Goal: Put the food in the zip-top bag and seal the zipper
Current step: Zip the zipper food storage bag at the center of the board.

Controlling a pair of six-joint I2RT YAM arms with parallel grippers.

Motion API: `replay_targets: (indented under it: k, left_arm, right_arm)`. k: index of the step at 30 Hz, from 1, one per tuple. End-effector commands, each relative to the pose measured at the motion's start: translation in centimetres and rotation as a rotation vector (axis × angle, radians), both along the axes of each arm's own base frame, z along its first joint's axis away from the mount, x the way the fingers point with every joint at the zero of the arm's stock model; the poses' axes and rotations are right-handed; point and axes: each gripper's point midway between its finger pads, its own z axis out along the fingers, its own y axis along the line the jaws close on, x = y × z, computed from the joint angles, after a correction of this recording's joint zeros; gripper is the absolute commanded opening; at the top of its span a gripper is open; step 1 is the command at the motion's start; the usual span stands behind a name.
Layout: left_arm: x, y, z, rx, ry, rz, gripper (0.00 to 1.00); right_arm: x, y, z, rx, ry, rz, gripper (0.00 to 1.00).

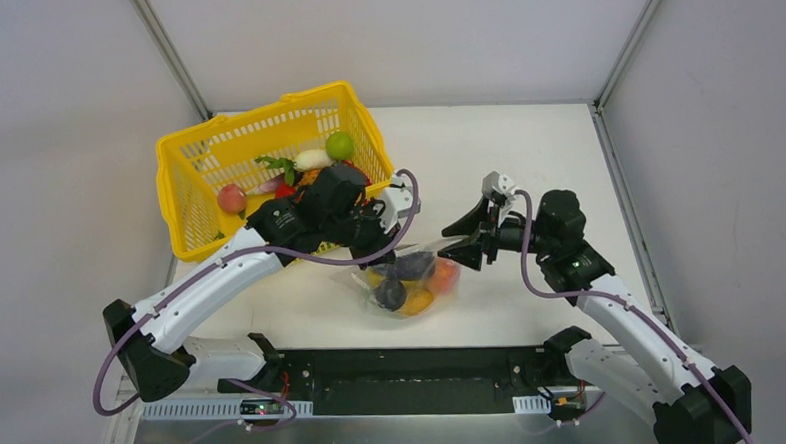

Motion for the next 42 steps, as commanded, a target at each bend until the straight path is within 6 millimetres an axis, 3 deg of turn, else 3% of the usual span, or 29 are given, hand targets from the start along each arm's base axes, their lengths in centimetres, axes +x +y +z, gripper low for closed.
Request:
replay_targets:
  k: [1,6,11,18,21,24,42]
  left_arm:
    - [0.1,-1.4,1.9,-0.054,0.026,-0.038,0.0]
    - [0.2,-2.3,2.7,-0.078,0.025,-0.06,0.0]
    - [0.3,-2.7,2.9,-0.084,0.033,-0.071,0.0]
    - [0.3,-2.8,2.8,-0.086,0.033,-0.072,0.0]
    - [0.3,-2.7,2.8,-0.083,0.032,-0.071,0.0]
    - [0.2,-2.4,2.4,-0.071,0.031,-0.065,0.0]
    - [-0.3,4.1,-1.6,0.023,-0.033,0.11,0.0]
  right_arm:
    - [0.2,0.3,2.4,-0.03,-0.106,0.06,0.6]
    - [0.5,0.7,1.8,-0.113,-0.124,0.121,0.66]
    - [0.3,1.7,0.9,-0.192,-0.121,0.2,0.62]
    - [-0.6,3.0,0.1,-0.219,-0.113,0.27,0.36]
    - [-0.2,3.0,-0.1,-0.229,-0.132,0.25,0.15]
    - [0.3,2.8,0.0,-0.234,-0.157,0.206,0.02]
    - [1.3,0.7,0.3,-0.212,-0.204,-0.012,0.0]
